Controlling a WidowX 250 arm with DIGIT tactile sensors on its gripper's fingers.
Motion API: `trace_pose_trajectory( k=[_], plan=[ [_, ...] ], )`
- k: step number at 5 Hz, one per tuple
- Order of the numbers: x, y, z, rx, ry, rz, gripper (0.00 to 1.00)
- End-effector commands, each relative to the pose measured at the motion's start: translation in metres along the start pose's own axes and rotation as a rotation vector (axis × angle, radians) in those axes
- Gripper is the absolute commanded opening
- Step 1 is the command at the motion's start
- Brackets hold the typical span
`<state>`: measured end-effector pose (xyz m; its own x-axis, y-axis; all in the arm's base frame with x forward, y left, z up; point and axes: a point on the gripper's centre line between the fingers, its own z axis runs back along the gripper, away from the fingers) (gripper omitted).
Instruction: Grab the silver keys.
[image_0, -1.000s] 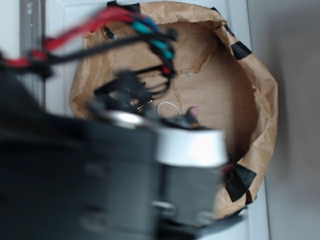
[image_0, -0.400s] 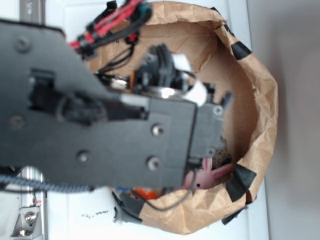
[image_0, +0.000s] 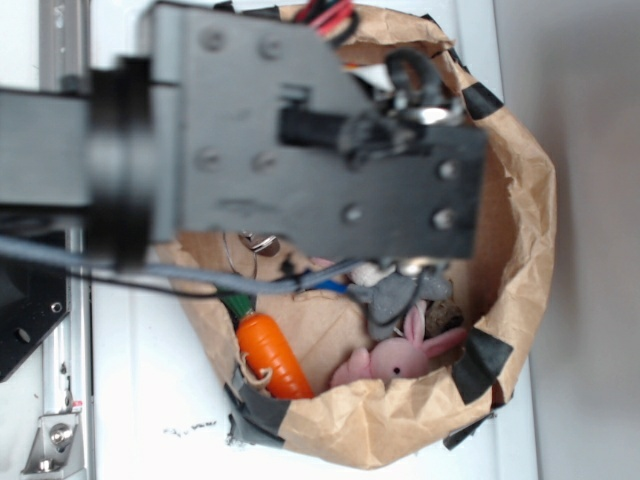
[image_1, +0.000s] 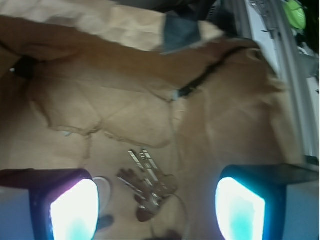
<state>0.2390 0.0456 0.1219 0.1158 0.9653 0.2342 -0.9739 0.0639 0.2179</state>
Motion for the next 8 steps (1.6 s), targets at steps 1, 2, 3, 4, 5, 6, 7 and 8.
trace_pose_trajectory(
  k=[1, 2, 3, 4, 5, 6, 7, 8],
  plan=[
    [0.014, 0.013, 0.012, -0.043, -0.001, 0.032, 1.00],
    [0.014, 0.013, 0.012, -0.043, -0.001, 0.032, 1.00],
    [0.014, 0.013, 0.012, -0.043, -0.001, 0.032, 1.00],
    [0.014, 0.013, 0.012, -0.043, -0.001, 0.032, 1.00],
    [0.003, 0.000, -0.003, -0.060, 0.048, -0.040, 1.00],
    [-0.003, -0.005, -0.010, -0.120, 0.085, -0.079, 1.00],
    [-0.001, -0.003, -0.024, -0.145, 0.101, -0.177, 1.00],
    [-0.004, 0.012, -0.035, -0.101, 0.089, -0.196, 1.00]
  ],
)
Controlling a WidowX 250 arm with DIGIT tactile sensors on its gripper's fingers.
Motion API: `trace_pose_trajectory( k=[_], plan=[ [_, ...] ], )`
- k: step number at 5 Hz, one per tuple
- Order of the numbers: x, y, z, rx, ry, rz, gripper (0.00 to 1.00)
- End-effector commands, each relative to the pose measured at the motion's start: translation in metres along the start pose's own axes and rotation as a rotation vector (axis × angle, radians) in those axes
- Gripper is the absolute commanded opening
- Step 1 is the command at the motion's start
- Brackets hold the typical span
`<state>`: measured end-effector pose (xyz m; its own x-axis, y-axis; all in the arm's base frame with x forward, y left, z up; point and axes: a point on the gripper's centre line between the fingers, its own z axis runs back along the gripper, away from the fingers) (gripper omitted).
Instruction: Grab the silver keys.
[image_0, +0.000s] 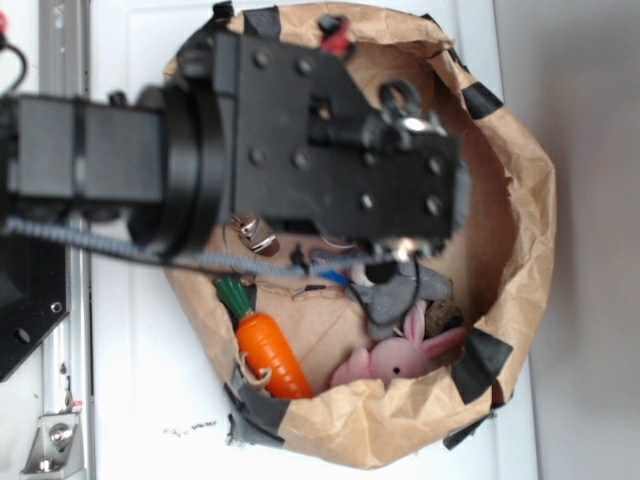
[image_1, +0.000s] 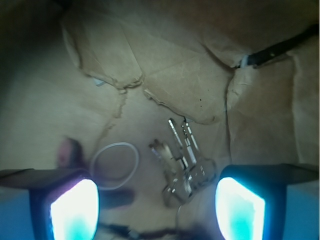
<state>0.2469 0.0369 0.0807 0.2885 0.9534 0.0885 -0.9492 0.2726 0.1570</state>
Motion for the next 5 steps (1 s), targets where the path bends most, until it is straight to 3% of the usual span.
trace_pose_trajectory(
  k=[1, 5],
  plan=[
    [0.0048, 0.0448, -0.0018, 0.017, -0.036, -0.004, 1.00],
    [0.0025, 0.0497, -0.0005, 0.010, -0.016, -0.047, 1.00]
  ],
)
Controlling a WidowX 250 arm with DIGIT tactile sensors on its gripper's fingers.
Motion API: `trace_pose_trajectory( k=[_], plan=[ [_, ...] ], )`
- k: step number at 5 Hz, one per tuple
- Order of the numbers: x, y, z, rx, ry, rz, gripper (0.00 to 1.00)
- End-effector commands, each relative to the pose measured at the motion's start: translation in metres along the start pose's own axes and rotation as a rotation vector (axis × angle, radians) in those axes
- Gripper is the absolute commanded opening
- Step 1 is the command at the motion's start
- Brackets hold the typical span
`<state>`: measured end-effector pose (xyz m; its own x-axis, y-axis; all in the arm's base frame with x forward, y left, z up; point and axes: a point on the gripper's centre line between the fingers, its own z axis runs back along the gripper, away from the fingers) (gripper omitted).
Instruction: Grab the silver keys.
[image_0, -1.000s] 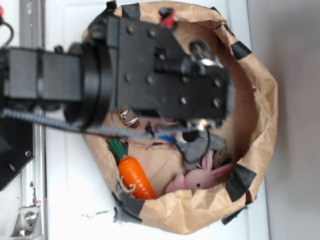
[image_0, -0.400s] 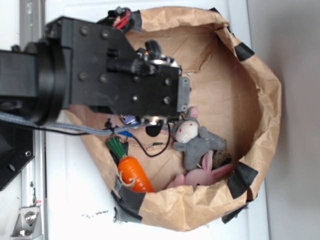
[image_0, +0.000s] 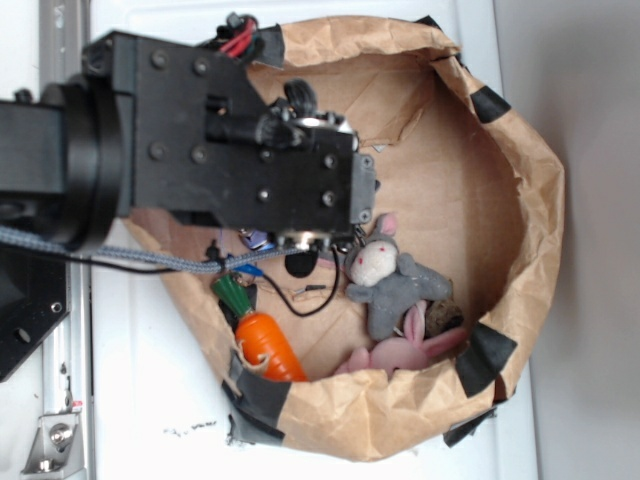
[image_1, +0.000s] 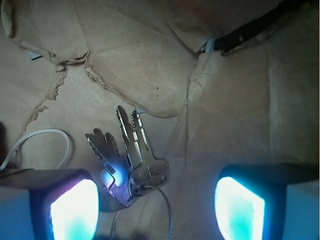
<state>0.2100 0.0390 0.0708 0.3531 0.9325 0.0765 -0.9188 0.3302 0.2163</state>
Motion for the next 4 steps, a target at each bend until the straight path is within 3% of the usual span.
trace_pose_trajectory(
  k=[1, 3, 4],
  plan=[
    [0.011, 0.017, 0.013, -0.044, -0.017, 0.022, 1.00],
    [0.011, 0.017, 0.013, -0.044, -0.017, 0.022, 1.00],
    [0.003, 0.017, 0.001, -0.086, -0.030, -0.041, 1.00]
  ],
)
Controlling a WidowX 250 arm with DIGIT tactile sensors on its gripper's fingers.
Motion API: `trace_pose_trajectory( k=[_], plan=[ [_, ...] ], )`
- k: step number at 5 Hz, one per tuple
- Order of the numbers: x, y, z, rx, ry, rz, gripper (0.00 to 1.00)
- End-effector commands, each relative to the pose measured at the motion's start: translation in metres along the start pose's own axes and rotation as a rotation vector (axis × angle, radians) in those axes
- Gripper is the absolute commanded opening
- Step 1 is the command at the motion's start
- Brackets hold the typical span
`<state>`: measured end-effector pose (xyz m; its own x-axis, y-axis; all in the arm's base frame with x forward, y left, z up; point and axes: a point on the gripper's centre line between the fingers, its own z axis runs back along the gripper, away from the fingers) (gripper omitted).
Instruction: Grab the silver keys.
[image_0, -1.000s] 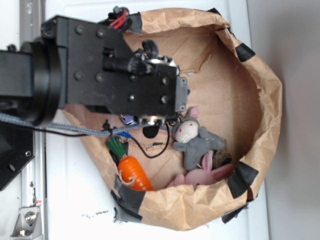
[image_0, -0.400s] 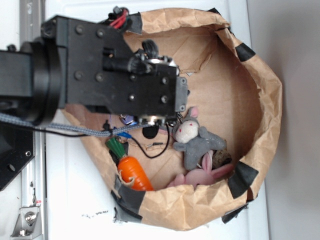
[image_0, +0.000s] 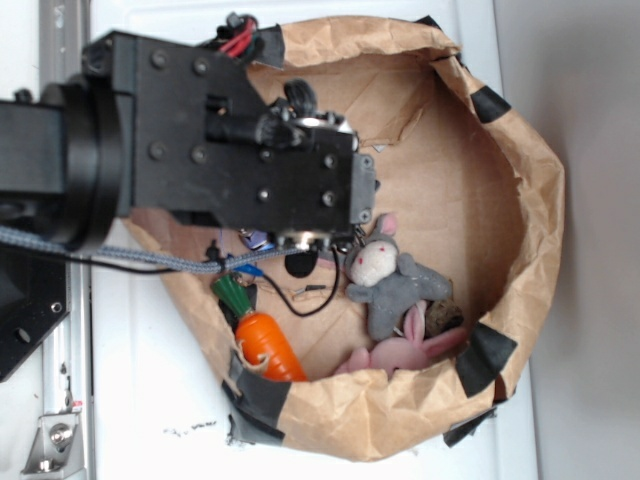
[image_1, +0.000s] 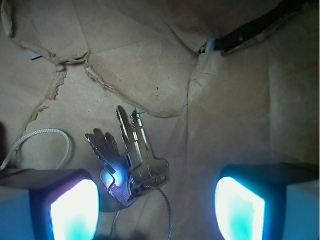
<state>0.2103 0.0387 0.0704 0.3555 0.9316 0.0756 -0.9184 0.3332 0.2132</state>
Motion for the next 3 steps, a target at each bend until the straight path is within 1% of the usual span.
trace_pose_trajectory(
  k=[1, 2, 3],
  plan=[
    [-0.006, 0.018, -0.007, -0.096, 0.014, -0.076, 1.00],
    [-0.014, 0.021, -0.012, -0.094, 0.060, -0.122, 1.00],
    [-0.016, 0.018, -0.017, -0.105, 0.077, -0.122, 1.00]
  ],
)
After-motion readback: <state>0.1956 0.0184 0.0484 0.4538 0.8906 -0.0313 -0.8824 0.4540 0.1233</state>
